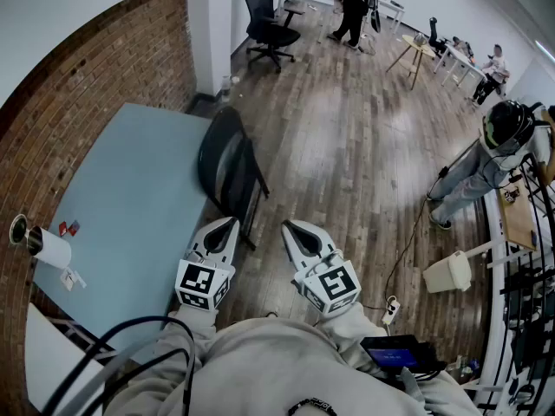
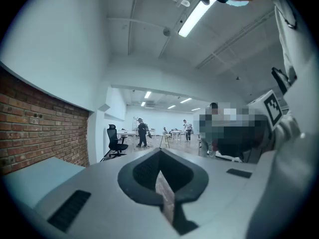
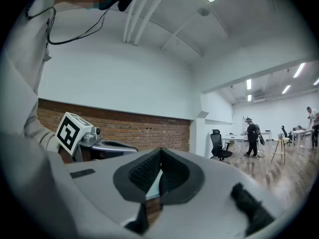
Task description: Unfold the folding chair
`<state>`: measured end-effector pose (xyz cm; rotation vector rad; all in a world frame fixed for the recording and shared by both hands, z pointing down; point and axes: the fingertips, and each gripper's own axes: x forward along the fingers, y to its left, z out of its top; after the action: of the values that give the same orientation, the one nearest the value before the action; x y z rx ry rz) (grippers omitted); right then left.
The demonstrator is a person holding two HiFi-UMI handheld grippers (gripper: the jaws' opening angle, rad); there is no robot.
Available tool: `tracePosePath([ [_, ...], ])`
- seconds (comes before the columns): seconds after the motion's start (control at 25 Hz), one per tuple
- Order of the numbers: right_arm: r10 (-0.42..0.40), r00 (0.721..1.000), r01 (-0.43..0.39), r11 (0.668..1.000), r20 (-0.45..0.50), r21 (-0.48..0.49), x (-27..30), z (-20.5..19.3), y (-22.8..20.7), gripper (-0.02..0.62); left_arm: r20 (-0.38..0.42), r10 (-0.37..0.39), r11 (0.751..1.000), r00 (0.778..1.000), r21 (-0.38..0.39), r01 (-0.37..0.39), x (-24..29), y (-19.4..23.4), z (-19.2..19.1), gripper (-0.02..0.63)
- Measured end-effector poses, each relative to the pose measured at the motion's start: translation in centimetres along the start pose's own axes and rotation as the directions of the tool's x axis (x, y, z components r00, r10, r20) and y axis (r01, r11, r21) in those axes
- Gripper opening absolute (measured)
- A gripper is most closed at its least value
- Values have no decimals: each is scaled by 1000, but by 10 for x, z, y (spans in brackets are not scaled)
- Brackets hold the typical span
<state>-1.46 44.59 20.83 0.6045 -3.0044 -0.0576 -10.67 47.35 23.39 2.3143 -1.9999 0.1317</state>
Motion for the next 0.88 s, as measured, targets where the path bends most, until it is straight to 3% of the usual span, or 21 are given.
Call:
tracePosePath([
  [0.16, 30, 999, -30, 1000, 20, -7, -16, -5, -29, 6, -20, 3, 1000, 1000, 25, -2, 25, -20, 0, 3],
  [0.36, 48, 999, -48, 999, 20, 25, -8, -11, -44, 6, -29, 15, 1000, 999, 22, -14, 27, -8, 4, 4],
  [0.6, 25, 999, -23, 998, -20, 55, 19, -34, -76, 6, -15, 65, 998, 998, -3, -65, 42, 42, 4, 3],
  [0.88, 18, 998, -16, 1000, -57, 26, 117, -38, -112, 6, -14, 6, 999, 1000, -45, -7, 112, 118, -10, 3],
])
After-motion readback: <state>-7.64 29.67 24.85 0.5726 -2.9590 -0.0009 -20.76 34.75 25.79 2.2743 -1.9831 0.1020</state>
